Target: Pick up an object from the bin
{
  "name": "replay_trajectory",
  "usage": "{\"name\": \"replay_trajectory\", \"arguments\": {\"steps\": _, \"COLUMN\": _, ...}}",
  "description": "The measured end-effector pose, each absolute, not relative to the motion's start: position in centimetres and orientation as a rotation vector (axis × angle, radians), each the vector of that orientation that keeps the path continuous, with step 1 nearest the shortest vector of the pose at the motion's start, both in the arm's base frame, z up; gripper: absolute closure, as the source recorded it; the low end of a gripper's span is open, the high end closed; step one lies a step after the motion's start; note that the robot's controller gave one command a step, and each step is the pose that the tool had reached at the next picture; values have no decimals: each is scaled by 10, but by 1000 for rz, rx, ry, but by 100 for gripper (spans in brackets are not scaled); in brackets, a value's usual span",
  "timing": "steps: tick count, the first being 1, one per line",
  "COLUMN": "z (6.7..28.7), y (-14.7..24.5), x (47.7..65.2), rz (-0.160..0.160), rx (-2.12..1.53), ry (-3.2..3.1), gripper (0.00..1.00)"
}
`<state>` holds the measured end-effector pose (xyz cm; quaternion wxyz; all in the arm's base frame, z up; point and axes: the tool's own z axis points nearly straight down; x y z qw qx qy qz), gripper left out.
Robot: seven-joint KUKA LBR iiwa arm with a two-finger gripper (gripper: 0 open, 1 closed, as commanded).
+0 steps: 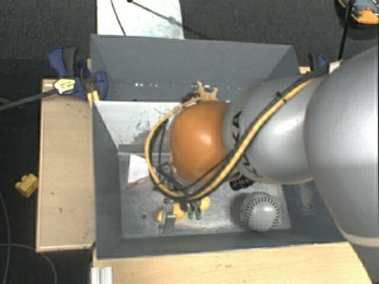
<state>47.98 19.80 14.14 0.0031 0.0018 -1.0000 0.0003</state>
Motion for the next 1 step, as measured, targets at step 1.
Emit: {"name": "replay_trajectory", "arguments": {"steps": 1, "z": 146, "y": 197, "x": 482, "rz": -2, "rx": -3, "ry": -3143, "gripper": 0}}
